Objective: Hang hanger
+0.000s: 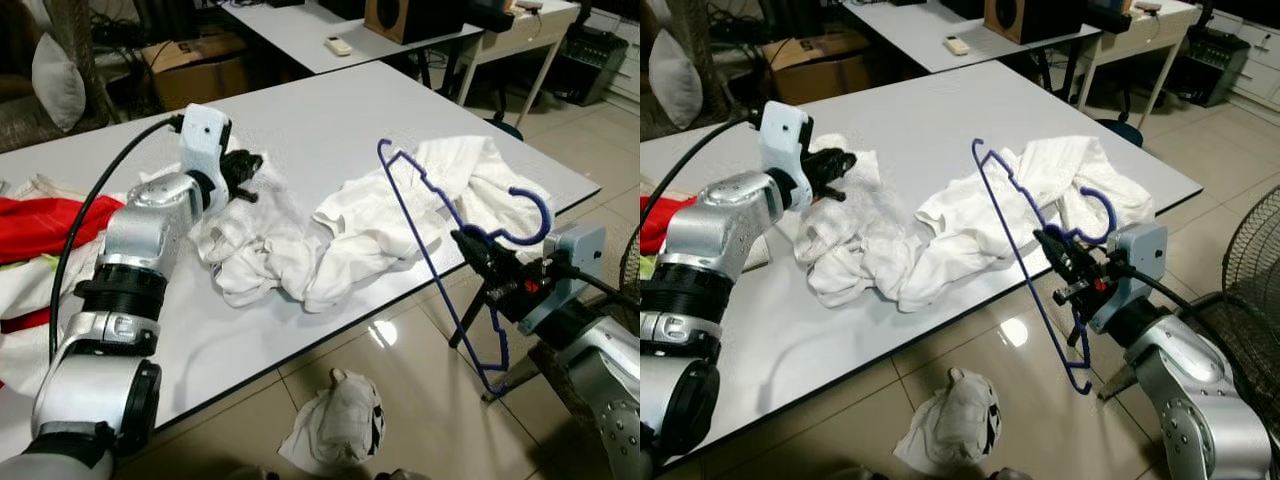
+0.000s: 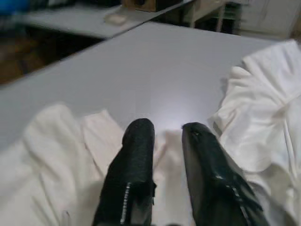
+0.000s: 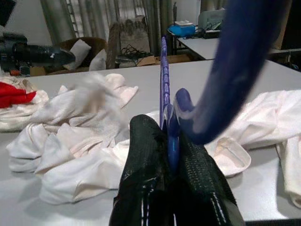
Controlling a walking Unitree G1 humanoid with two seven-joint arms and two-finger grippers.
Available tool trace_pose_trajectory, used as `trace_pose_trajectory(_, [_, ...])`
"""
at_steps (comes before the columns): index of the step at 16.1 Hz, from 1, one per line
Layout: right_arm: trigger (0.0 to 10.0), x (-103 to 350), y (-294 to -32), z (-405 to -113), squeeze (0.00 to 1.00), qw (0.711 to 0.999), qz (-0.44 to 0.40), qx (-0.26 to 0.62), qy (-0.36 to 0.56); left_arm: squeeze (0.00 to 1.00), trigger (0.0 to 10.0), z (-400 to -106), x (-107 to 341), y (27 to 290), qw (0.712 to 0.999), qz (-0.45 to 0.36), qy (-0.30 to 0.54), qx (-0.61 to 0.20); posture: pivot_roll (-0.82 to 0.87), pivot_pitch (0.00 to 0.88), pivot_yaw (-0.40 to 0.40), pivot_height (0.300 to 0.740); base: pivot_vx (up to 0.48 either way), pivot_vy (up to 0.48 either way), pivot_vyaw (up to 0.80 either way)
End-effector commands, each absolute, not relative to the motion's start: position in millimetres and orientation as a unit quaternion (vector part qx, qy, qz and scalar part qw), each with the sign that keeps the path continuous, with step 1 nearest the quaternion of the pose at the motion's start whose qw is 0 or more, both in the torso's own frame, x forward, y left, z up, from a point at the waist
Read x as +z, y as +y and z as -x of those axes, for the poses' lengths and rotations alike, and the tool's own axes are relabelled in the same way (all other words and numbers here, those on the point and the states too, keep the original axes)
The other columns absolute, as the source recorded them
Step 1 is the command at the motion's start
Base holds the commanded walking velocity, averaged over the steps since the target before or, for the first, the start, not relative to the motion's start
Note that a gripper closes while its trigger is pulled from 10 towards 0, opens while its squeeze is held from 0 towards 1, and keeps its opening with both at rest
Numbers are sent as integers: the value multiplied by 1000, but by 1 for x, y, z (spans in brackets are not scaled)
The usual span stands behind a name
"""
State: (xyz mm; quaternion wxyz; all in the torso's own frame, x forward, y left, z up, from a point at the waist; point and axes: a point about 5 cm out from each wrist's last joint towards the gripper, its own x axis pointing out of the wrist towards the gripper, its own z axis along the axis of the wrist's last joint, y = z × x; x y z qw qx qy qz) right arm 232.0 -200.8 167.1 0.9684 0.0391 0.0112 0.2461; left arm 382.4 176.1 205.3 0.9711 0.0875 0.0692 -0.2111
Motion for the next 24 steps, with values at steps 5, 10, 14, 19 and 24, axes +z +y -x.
trace_pose_trajectory(5, [10000, 170, -194, -229, 0, 962, -36, 269, 12, 310, 10000, -378, 216, 175, 930, -224, 18, -291, -146, 0, 38, 740, 0, 0, 0])
trace_pose_trajectory(10, [10000, 173, -193, -230, 0, 961, -37, 274, 9, 0, 10000, -347, 161, 174, 835, -285, 161, -442, -154, 0, 39, 740, 0, 0, 0])
trace_pose_trajectory(14, [10000, 170, -192, -232, 0, 962, -29, 272, 19, 0, 10000, -332, 131, 188, 795, -304, 260, -456, -153, 0, 32, 740, 0, 0, 0])
trace_pose_trajectory(19, [10000, 169, -173, -272, 0, 960, 2, 280, 32, 0, 10000, -314, 119, 177, 779, -251, 283, -500, -157, 0, 24, 740, 0, 0, 0])
trace_pose_trajectory(24, [10000, 181, -171, -286, 0, 955, 13, 297, 16, 0, 10000, -298, 142, 136, 796, -90, 196, -566, -141, 0, -11, 740, 0, 0, 0])
